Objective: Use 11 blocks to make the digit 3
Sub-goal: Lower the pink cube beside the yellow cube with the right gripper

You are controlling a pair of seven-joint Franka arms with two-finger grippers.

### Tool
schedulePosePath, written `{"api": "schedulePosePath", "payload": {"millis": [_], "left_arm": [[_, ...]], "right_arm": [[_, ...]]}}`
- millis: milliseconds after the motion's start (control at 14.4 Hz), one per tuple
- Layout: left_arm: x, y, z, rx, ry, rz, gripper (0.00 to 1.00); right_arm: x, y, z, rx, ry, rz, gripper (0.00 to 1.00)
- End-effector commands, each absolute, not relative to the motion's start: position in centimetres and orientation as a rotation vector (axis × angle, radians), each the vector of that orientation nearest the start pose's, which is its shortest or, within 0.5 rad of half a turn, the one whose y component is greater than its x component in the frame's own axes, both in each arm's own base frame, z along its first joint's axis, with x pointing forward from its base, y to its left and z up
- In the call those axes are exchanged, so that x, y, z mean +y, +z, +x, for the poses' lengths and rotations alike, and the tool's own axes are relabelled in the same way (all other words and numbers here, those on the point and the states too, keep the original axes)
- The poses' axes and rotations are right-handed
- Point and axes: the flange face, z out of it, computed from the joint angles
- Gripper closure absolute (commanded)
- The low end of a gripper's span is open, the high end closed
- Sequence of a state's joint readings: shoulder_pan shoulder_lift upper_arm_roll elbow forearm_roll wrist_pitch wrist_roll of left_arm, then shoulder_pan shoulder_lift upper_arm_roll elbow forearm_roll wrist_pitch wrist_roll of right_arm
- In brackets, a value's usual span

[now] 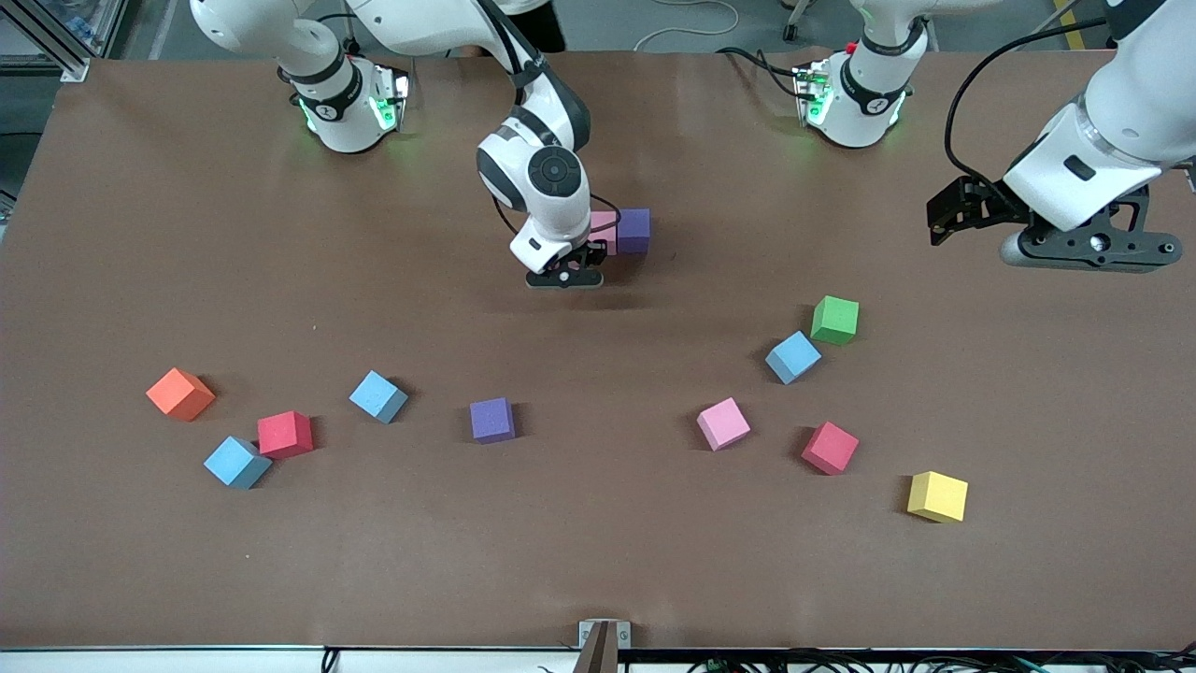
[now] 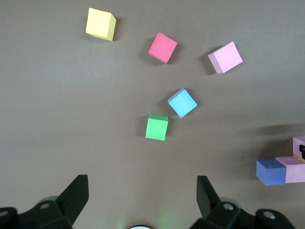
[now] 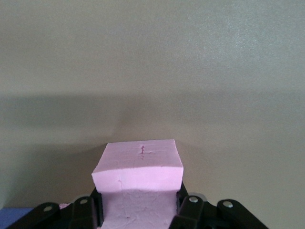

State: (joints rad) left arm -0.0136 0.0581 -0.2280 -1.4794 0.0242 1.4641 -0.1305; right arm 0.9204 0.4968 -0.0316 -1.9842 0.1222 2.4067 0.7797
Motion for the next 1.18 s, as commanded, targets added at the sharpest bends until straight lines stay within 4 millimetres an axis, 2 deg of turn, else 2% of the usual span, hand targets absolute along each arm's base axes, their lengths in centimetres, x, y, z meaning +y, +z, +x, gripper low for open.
{"api": "schedulePosePath", "payload": {"millis": [0,346,485,693,970,1039,1109], "left_arm": [[-12.73,63.18,54.29,0.174,0.112,-3.087,0.00],[-12.62,63.17,54.30,0.181,0.114,-3.085,0.00],[-12.64,63.17,54.29,0.181,0.114,-3.086,0.00],[-12.62,63.17,54.30,0.181,0.114,-3.085,0.00],[-12.64,63.17,54.29,0.174,0.114,-3.087,0.00],[-12.72,63.17,54.27,0.176,0.114,-3.086,0.00],[-12.73,63.17,54.27,0.174,0.114,-3.086,0.00]], "right_arm": [[46.73,19.98,38.16,-0.040,0.176,-3.152,0.98],[46.69,19.97,37.97,-0.072,0.195,-3.162,0.95],[46.68,20.03,38.07,-0.066,0.195,-3.160,0.89],[46.77,20.15,38.27,-0.044,0.186,-3.156,0.69],[46.91,20.13,38.74,-0.049,0.177,-3.153,0.63],[46.87,20.01,38.84,-0.055,0.173,-3.156,0.42],[46.91,20.07,38.88,-0.061,0.169,-3.156,0.00]]}}
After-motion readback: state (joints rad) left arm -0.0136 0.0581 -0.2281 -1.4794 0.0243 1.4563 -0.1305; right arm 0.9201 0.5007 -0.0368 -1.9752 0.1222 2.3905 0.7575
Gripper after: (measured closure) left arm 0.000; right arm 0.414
